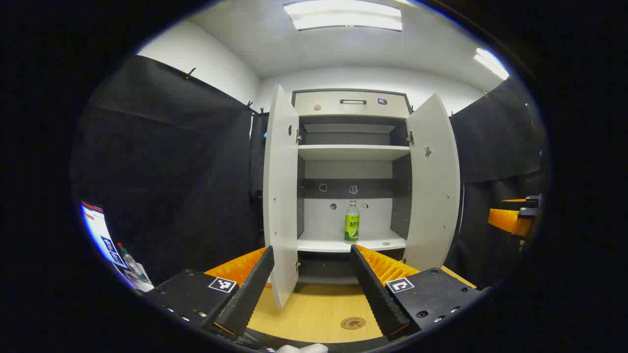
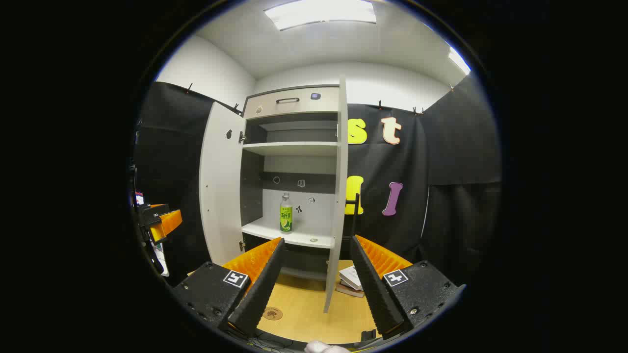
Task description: Grasp the bottle in the cabinet with the left hand and place it on the coaster, then close the right door with the right hand and the left door with the left hand.
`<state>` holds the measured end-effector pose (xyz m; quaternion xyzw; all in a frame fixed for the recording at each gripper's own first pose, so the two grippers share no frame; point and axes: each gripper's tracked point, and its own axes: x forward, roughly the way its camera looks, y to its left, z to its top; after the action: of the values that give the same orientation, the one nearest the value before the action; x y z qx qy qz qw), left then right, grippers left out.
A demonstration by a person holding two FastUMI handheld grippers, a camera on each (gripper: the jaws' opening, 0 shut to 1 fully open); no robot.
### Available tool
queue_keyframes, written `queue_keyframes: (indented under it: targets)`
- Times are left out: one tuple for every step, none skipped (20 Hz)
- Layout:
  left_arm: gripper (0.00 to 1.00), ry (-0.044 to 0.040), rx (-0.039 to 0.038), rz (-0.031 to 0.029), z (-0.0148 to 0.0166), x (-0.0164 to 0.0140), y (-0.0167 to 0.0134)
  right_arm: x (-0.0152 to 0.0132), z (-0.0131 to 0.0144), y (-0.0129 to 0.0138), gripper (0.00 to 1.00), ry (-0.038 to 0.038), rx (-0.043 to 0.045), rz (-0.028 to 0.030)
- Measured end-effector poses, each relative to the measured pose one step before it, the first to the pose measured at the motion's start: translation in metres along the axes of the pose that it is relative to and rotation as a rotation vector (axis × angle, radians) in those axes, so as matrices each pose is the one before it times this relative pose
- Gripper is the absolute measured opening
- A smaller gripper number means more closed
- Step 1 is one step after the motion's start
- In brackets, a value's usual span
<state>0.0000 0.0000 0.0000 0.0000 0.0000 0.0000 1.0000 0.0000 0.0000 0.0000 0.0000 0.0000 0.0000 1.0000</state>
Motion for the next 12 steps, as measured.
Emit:
queue_keyframes:
  targets:
    - [0.99,0.00194,0.00186,-0.00805,-0.00039,0.00240,-0.00216,-0.00030,0.00043,-0.00151,0.82,0.00062,0.00620,-0.00413]
    - [0.99,0.00063,0.00572,-0.00763,0.00032,0.00365,-0.00194,0.00000,0.00100,-0.00268,0.82,-0.00032,0.00969,-0.00535]
    - [0.99,0.00015,0.00670,-0.00082,0.00060,0.00181,-0.00114,0.00058,-0.00030,-0.00235,0.82,-0.00266,0.01168,-0.00525]
    - [0.94,0.00309,0.00511,-0.00361,-0.00113,0.00192,-0.00080,0.00141,0.00004,-0.00211,0.82,0.00209,0.00969,-0.00580]
    - [0.95,0.00172,0.00351,-0.00398,0.00023,0.00172,-0.00153,-0.00027,-0.00056,-0.00181,0.82,0.00087,0.00588,-0.00181]
    - [0.95,-0.00009,0.00326,-0.00487,0.00068,0.00137,-0.00153,0.00014,0.00124,-0.00204,0.82,0.00040,0.00213,-0.00413]
    - [0.95,-0.00175,0.00234,-0.00258,0.00076,0.00068,-0.00099,-0.00054,0.00067,-0.00145,0.82,0.00058,-0.00164,-0.00426]
    - [0.95,-0.00257,0.00182,-0.00079,0.00046,0.00001,-0.00077,0.00005,0.00110,-0.00078,0.82,0.00067,-0.00148,-0.00354]
    - [0.99,-0.00109,0.00045,0.00002,0.00000,0.00082,-0.00042,0.00059,-0.00081,-0.00006,0.82,-0.00118,-0.00055,-0.00141]
    - [0.95,0.00021,-0.00120,-0.00086,-0.00024,0.00123,0.00017,0.00009,-0.00028,0.00015,0.82,0.00270,-0.00068,0.00026]
    - [0.95,0.00328,-0.00212,0.00026,-0.00107,0.00032,-0.00005,-0.00050,-0.00109,0.00102,0.82,0.00195,-0.00057,0.00241]
    - [0.99,-0.00131,-0.00211,0.00020,0.00043,0.00250,0.00021,-0.00014,-0.00038,0.00103,0.82,0.00338,-0.00112,0.00179]
